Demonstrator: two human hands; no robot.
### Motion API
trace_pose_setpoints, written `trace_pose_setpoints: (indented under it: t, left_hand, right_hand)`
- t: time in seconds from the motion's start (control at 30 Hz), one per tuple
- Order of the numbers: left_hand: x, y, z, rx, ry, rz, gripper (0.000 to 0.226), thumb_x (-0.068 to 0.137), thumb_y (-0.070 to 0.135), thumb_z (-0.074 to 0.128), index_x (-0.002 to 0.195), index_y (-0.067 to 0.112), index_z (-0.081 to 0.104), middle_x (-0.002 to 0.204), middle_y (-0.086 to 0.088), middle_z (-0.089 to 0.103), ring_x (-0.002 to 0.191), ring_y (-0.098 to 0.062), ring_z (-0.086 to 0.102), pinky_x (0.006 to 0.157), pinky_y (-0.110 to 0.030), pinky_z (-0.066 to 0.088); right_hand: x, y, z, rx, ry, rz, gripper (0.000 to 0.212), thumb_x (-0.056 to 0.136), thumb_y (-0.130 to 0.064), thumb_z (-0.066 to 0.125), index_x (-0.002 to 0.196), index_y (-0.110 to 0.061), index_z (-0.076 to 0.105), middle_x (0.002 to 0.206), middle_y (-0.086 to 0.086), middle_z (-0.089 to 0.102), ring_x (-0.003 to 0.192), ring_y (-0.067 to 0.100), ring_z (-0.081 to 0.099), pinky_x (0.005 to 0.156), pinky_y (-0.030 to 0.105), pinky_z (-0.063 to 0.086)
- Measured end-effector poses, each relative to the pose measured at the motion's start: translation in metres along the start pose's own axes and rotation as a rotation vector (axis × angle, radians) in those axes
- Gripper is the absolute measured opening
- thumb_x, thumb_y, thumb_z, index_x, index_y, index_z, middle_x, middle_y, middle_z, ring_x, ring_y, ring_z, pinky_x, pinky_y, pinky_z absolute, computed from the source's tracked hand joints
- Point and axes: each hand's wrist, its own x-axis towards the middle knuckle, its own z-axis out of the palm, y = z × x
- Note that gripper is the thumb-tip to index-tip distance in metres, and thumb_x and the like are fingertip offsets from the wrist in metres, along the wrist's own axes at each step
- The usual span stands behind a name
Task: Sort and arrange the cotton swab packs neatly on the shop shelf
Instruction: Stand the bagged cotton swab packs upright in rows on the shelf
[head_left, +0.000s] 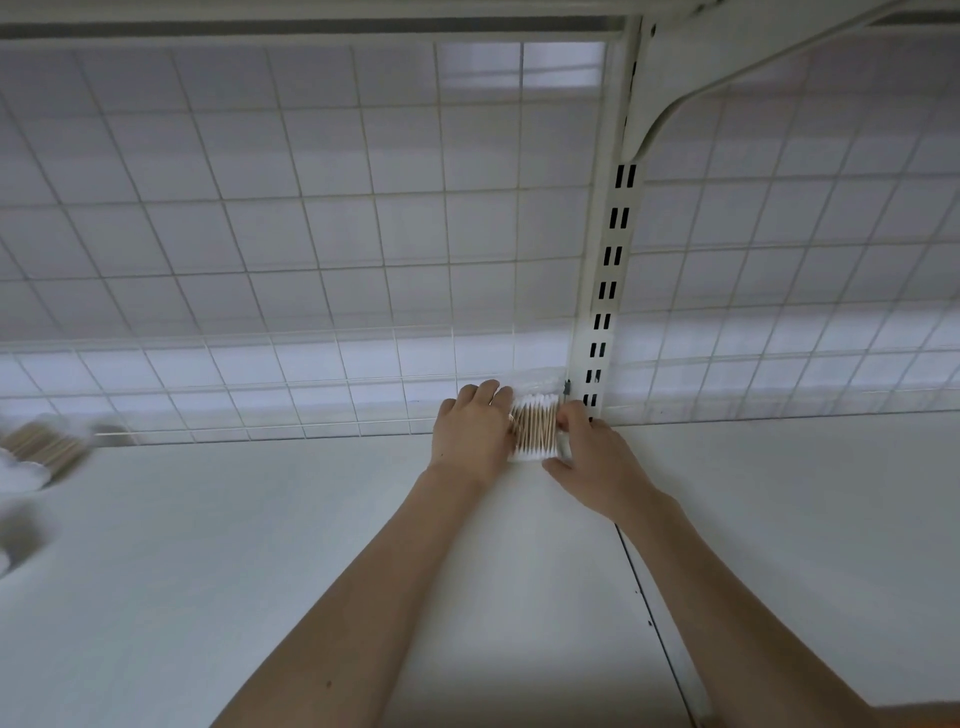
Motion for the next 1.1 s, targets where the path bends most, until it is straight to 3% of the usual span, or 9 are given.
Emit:
trace_pose_setpoints:
  t: [0.2,0.47,0.8,1.1]
  left_hand:
    - [0.003,-0.002,-0.001,0.007,-0.007,0.006,0.048,0.089,0.025,0.053,0.134,0.017,0.038,0.139,0.001,0.037,0.128,-0.019,0.032,0.099,-0.031,0.028]
    - [-0.009,-0.005,-0.008,-0.041,-0.012,-0.037,0.072,0.089,0.032,0.055,0.146,0.018,0.014,0.152,-0.003,0.015,0.137,-0.021,0.022,0.106,-0.034,0.026]
    - [-0.087,-0.054,-0.033,-0.228,0.04,-0.369,0.064,0.086,0.035,0.059,0.141,0.022,0.031,0.147,-0.003,0.027,0.128,-0.025,0.036,0.099,-0.038,0.034]
    - [-0.123,-0.056,-0.034,-0.285,0.069,-0.432,0.063,0.084,0.034,0.061,0.14,0.022,0.034,0.146,-0.002,0.028,0.124,-0.024,0.04,0.097,-0.037,0.035]
  right_hand:
    - [-0.002,-0.002,0.0,0.064,0.021,-0.011,0.039,0.086,-0.017,0.058,0.117,-0.009,0.035,0.111,0.01,0.061,0.107,0.027,0.055,0.09,0.039,0.045]
    - [0.002,-0.007,0.002,0.143,0.051,0.003,0.053,0.081,-0.021,0.065,0.118,-0.011,0.028,0.106,0.012,0.06,0.099,0.03,0.055,0.084,0.039,0.046]
    - [0.008,-0.008,0.009,0.164,0.101,0.018,0.057,0.082,-0.022,0.067,0.12,-0.012,0.025,0.108,0.013,0.059,0.091,0.032,0.059,0.075,0.038,0.049]
    - [0.01,-0.011,0.016,0.169,0.152,0.068,0.054,0.082,-0.023,0.066,0.119,-0.011,0.029,0.091,0.005,0.054,0.084,0.033,0.059,0.065,0.031,0.04]
